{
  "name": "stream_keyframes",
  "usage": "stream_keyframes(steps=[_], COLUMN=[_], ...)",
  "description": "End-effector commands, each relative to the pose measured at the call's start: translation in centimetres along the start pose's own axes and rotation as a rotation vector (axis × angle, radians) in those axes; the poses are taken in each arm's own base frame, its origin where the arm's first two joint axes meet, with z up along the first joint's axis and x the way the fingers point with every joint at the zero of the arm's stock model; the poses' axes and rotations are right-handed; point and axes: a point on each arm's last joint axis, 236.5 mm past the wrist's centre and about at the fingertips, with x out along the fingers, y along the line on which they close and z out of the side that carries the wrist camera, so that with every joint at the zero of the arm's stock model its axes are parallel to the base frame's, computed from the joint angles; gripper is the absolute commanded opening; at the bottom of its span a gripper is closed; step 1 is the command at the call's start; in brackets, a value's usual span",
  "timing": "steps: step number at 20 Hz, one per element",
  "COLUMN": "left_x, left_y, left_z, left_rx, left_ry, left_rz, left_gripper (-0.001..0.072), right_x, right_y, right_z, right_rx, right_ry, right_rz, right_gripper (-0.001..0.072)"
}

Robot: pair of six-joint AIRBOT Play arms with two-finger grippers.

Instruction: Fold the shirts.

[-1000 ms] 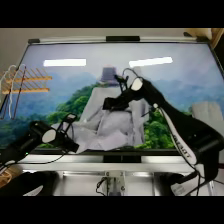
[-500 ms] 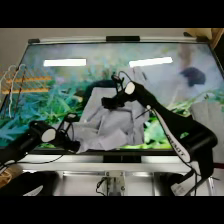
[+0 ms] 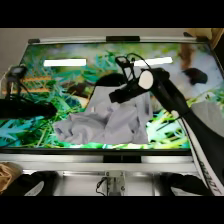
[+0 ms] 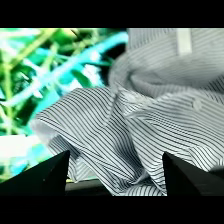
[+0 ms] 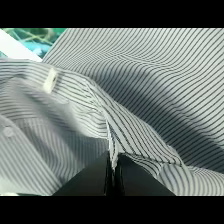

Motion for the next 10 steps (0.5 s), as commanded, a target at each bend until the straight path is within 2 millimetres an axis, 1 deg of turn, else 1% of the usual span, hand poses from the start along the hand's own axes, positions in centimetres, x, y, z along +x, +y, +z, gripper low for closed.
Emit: stream_keyframes(steps=[1,4,6,7,8,10], left_x=[-2.0,3.4,7.5,9.4,11.1,14.0], left_y=[2.7,1.3,1.4,1.1,0.5,-1.3], left_z=[2.6,-0.5,-3.0,-3.8,-4.0,-3.0], left_rx=[-0.158,-0.199,-0.218,-0.234,-0.261,-0.284], left_ry=[-0.069,0.119,0.251,0.302,0.333,0.333], left_rz=[-0.008,-0.071,-0.065,-0.076,-0.103,-0.194], left_gripper=[0.0713,0.0713,0.0713,0.0713,0.0713,0.0710], right_x=[-2.8,-2.5,-2.3,-2.2,-2.2,-2.2], right_y=[2.0,3.3,3.8,4.1,4.4,4.5], right_z=[-0.9,-2.2,-2.4,-2.5,-2.6,-2.6], right_rx=[-0.064,-0.148,-0.206,-0.217,-0.224,-0.219], right_ry=[-0.007,0.025,0.025,0.024,0.023,0.024], right_rz=[-0.059,-0.144,-0.187,-0.195,-0.194,-0.190], right_gripper=[0.0075,0.0074,0.0075,0.0075,0.0075,0.0075])
